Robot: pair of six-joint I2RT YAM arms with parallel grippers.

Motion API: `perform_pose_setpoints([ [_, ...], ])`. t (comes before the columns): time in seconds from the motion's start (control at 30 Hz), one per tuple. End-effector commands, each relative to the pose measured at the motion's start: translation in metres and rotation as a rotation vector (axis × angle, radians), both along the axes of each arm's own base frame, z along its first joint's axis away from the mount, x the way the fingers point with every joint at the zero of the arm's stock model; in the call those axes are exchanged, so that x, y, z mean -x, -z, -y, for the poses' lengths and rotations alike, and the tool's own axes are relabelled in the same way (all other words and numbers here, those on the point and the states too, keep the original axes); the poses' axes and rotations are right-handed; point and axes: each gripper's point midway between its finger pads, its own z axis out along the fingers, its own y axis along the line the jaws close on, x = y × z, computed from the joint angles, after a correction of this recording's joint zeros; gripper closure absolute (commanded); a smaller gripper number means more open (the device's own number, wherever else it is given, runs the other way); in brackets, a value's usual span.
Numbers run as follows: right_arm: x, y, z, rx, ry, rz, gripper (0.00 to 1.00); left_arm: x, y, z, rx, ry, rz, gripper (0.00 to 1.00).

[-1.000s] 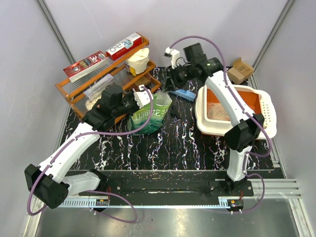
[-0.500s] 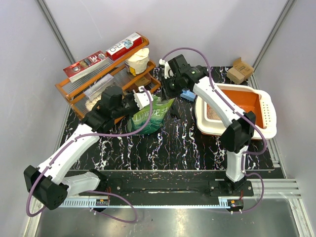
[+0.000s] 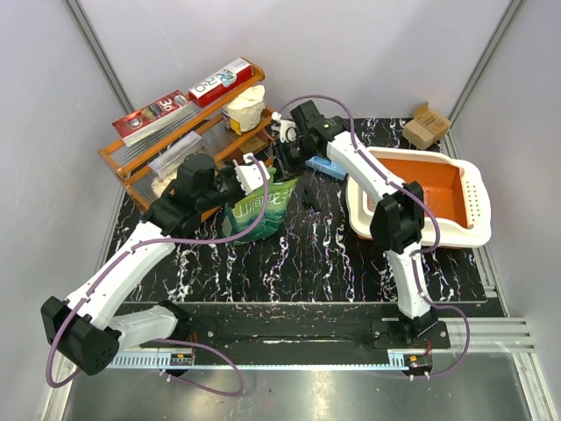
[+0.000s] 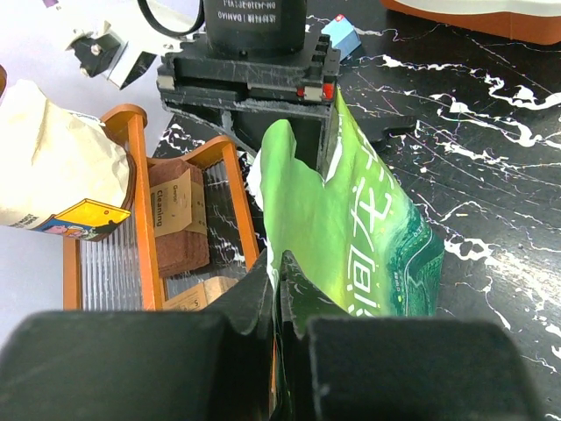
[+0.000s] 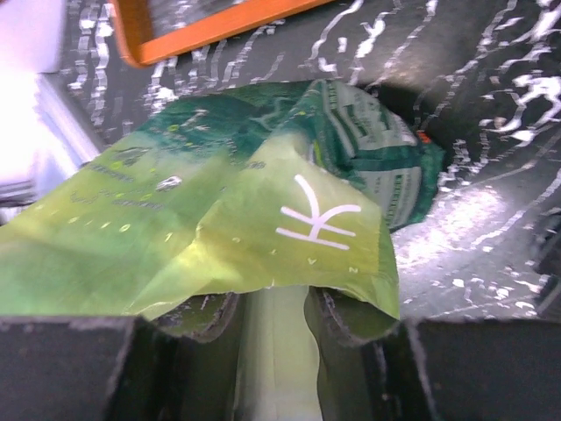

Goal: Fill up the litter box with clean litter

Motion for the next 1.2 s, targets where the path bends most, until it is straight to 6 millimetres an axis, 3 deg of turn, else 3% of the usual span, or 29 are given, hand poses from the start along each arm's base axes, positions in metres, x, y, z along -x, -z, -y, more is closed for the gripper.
perform_pose_setpoints([
  [0.0,-0.001,-0.033,-0.003,-0.258,-0.057,-0.136,1.00,0.001,-0.052,0.003,0.088,0.025,0.160,0.95],
  [0.23,-0.012,-0.070,0.033,-0.511,-0.043,-0.344,1.00,-0.004,-0.050,0.003,0.061,0.023,0.173,0.95],
  [0.43,-0.013,-0.094,0.064,-0.649,-0.019,-0.476,1.00,-0.007,-0.064,0.000,0.044,0.026,0.220,0.97],
  [0.7,0.007,-0.126,0.083,-0.719,-0.042,-0.578,1.00,0.010,-0.090,0.009,0.001,0.169,0.313,1.00],
  [0.77,0.000,-0.123,0.087,-0.713,0.013,-0.570,1.00,0.011,-0.094,0.008,-0.010,0.174,0.358,1.00],
  [0.87,-0.005,-0.116,0.087,-0.681,0.093,-0.498,1.00,0.008,-0.082,0.002,-0.049,0.159,0.385,1.00],
  [1.0,0.004,-0.124,0.097,-0.690,0.079,-0.518,1.00,0.006,-0.078,-0.001,-0.061,0.137,0.380,1.00],
  [1.17,0.001,-0.096,0.100,-0.681,0.083,-0.543,1.00,0.002,-0.082,-0.004,-0.058,0.110,0.401,1.00],
])
